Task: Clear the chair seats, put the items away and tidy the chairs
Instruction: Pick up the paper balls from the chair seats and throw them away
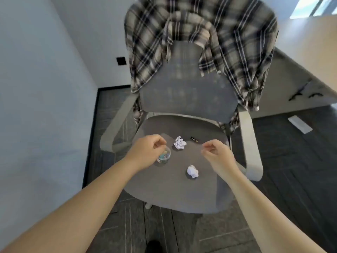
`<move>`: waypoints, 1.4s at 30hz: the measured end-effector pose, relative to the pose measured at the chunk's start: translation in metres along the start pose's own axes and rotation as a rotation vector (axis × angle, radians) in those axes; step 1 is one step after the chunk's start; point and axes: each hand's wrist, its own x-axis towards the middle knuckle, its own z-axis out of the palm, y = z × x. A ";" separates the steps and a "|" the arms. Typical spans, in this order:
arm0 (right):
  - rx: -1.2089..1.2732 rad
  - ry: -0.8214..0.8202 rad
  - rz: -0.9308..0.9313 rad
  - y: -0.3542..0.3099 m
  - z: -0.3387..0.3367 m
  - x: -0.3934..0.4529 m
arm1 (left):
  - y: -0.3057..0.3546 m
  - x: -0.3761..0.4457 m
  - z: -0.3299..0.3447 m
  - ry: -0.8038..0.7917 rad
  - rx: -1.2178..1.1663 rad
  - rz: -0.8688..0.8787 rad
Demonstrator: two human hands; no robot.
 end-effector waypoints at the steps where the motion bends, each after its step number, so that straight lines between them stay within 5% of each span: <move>1: -0.011 0.005 0.024 0.008 0.008 0.007 | -0.005 0.011 0.007 -0.023 -0.009 -0.006; 7: -0.043 0.009 0.253 0.086 0.068 0.049 | -0.057 0.074 0.072 -0.063 -0.059 -0.013; 19: -0.306 0.001 0.179 0.200 0.150 0.114 | -0.126 0.138 0.168 0.013 -0.130 -0.004; 33: 0.045 0.128 0.135 0.129 0.078 0.127 | -0.069 0.162 0.126 0.022 0.072 -0.076; 42: 0.129 0.234 0.252 0.143 0.092 0.168 | -0.090 0.247 0.164 -0.214 0.272 -0.059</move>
